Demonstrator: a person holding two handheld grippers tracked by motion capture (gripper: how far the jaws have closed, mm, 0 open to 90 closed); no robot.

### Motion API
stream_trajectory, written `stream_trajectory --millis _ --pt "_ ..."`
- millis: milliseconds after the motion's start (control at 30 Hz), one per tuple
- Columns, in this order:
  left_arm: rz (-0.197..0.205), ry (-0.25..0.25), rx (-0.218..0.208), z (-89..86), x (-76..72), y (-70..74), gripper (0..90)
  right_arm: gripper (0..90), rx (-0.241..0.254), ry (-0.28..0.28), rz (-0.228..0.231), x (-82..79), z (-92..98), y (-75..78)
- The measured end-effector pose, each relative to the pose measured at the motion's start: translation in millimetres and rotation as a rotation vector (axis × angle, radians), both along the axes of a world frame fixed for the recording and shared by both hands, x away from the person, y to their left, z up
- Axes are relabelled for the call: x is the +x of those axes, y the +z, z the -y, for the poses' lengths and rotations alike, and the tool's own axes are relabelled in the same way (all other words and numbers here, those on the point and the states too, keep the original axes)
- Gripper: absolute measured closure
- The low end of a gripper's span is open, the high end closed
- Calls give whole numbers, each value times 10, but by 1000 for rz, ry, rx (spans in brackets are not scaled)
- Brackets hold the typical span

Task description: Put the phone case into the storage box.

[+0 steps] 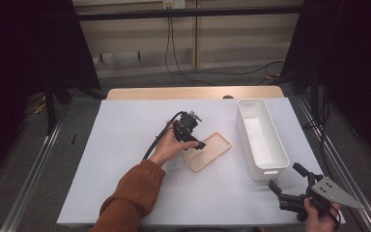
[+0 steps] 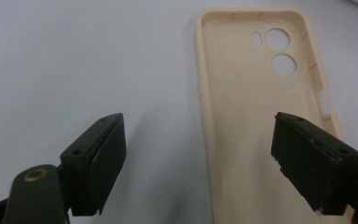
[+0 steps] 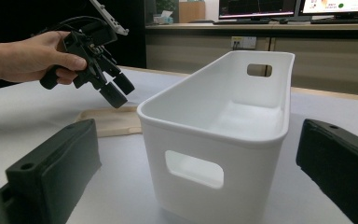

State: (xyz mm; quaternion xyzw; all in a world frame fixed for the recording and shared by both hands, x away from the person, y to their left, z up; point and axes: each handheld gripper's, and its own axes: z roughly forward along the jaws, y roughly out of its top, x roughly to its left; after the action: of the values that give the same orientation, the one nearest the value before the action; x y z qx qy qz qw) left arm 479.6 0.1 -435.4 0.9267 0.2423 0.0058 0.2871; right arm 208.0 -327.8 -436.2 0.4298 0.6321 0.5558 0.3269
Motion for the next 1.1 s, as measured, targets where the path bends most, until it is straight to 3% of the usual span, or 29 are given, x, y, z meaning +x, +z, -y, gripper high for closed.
stream_trajectory --millis 300,633,1100 --pt "-44 -23 40 13 24 -69 316 0 -1 3 -1 1 0 -1" --pt "-10 -7 75 41 -12 -65 383 0 -1 3 -1 1 0 -2" --pt "-15 -7 67 25 -29 -57 460 0 1 1 -1 3 -4 -3"
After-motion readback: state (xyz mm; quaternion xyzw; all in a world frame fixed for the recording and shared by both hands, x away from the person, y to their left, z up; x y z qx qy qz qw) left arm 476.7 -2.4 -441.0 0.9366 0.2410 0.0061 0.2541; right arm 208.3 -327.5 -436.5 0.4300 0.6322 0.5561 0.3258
